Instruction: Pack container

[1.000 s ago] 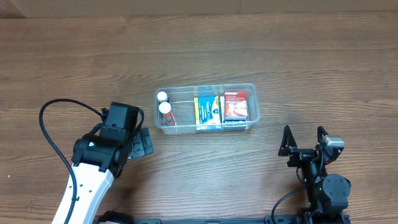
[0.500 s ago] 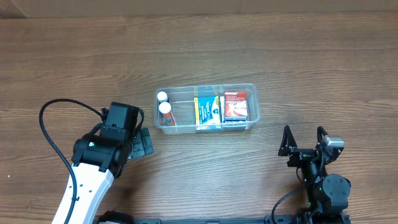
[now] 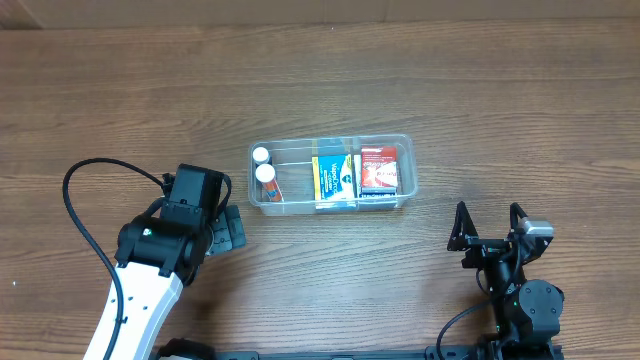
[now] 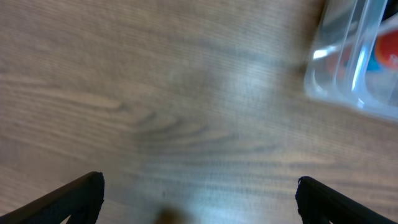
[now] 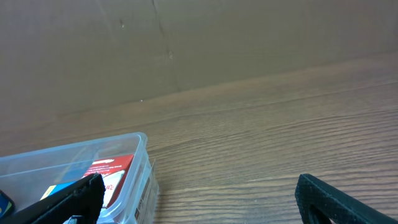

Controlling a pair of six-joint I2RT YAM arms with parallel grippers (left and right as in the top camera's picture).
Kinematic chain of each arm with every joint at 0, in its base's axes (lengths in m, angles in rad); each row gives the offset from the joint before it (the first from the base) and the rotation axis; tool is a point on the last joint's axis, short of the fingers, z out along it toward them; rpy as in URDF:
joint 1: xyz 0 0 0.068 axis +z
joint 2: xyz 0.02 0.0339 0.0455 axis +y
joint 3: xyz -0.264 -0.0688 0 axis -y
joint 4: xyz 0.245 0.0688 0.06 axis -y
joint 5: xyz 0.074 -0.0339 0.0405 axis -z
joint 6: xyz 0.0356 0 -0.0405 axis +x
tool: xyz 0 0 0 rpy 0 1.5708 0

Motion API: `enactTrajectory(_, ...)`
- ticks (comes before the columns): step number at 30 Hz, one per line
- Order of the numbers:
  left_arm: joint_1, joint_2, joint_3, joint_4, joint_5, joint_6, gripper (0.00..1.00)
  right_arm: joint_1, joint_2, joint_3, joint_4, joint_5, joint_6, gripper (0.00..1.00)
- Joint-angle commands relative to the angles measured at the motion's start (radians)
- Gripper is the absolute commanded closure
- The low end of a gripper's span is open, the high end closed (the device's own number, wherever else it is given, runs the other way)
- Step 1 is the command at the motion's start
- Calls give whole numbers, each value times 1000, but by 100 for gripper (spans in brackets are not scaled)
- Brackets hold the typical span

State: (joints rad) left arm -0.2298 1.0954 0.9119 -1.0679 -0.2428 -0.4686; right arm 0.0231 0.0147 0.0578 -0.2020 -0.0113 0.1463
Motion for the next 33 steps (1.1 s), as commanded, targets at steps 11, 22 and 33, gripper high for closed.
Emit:
enactTrajectory(11,43,-542,-553,575,7,186,0,4,-12,-1,7,2,7,0)
enactTrajectory(22,90,-846,-908,1186,28,380,0,4,-12,-1,8,2,7,0)
enactTrajectory(33,156,-1002,-907,995,177,484,0,4,-12,-1,7,3,7,0)
